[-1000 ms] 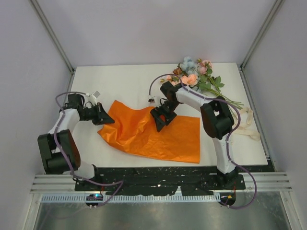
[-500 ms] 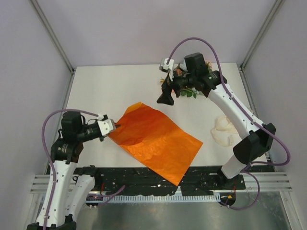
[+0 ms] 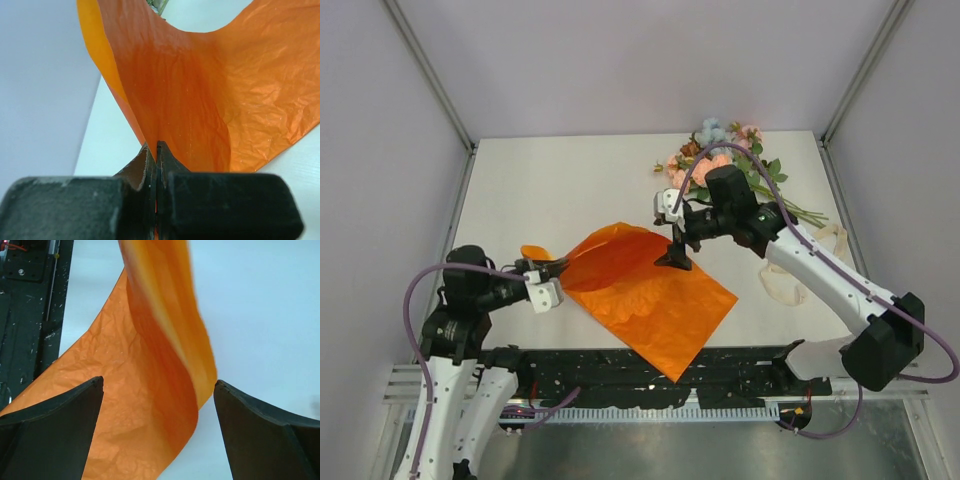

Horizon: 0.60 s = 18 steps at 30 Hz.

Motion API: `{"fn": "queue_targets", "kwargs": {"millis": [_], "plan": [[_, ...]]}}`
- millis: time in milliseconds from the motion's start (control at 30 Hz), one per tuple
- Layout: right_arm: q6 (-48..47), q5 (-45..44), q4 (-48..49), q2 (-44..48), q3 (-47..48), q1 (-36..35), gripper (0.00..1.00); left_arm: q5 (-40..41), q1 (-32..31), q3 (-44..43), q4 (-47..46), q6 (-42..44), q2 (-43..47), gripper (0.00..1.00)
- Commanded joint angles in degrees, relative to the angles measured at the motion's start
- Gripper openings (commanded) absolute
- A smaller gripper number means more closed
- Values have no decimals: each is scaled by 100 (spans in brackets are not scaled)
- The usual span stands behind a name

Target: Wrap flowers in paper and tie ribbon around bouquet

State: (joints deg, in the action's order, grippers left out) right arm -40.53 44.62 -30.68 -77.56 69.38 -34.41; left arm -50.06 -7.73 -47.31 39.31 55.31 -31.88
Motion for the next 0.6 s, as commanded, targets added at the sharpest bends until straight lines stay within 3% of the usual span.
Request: {"fn": "queue_targets", "kwargs": {"millis": [0, 133, 233, 367, 567], "plan": [[-78, -190, 790, 364, -39, -171, 96, -135, -176, 292, 68, 1015, 445, 0], [291, -243, 1143, 495, 57, -206, 100, -83, -361, 354, 112, 1149, 586, 0], [239, -130, 1090, 776, 14, -215, 77, -39, -370, 231, 165, 1009, 455, 0], [-121, -190, 906, 1014, -302, -390, 58, 23, -370, 169, 33, 894, 375, 0], [-403, -349, 958, 1059, -681, -654, 49, 41, -379, 169, 24, 885, 375, 0]]}}
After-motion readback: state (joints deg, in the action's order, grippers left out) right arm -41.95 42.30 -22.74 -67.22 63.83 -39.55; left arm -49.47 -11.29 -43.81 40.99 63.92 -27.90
